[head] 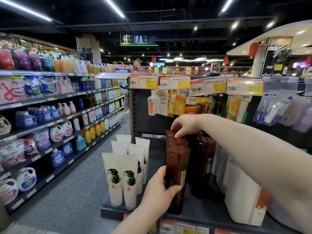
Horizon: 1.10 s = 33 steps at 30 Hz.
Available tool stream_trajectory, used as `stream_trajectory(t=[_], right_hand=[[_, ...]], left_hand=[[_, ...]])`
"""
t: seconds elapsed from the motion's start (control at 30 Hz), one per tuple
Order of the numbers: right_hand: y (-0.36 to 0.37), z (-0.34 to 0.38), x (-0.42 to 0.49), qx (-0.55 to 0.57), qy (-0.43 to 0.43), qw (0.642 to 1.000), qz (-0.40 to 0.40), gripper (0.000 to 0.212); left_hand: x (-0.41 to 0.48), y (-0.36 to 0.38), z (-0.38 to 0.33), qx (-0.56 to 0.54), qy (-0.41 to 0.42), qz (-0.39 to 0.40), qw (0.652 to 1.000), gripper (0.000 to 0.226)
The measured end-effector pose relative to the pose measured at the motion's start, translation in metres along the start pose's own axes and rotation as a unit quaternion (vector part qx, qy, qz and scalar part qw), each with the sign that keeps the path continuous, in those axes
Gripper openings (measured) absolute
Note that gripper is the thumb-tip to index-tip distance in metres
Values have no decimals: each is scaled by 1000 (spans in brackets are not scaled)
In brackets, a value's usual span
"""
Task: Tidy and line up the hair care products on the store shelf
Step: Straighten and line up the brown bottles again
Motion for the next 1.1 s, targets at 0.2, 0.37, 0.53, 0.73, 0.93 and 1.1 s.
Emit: stream_trajectory(t=[0.2, 0.37, 0.53, 0.73, 0.93, 1.1], right_hand=[[0, 1, 2, 9, 3, 1000, 0, 42], [-1, 2, 1, 25, 13, 1000, 7, 43], [-2, 5, -1, 24, 15, 1000, 9, 44], [-4, 6, -5, 23, 18, 999, 12, 46], [-7, 6, -13, 36, 18, 999, -1, 48], [-13, 6, -27, 42, 7, 998, -36, 46]], left_hand=[[0, 0, 2, 1, -10, 10, 1000, 43], [3, 2, 8, 6, -40, 15, 999, 46], [4, 5, 14, -7, -48, 36, 998, 49], [5, 8, 10, -14, -46, 55, 997, 47], [4, 9, 8, -5, -45, 39, 998, 54], [3, 9, 6, 6, -43, 30, 999, 56]])
Point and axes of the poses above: each hand's wrist, its own x-axis towards the middle knuckle, its own y-axis out of the palm, z = x × y, the point moved 3 cm from there along x, towards the middle knuckle, and after that the axes turned 13 degrees about -y, right-handed, at the moved point
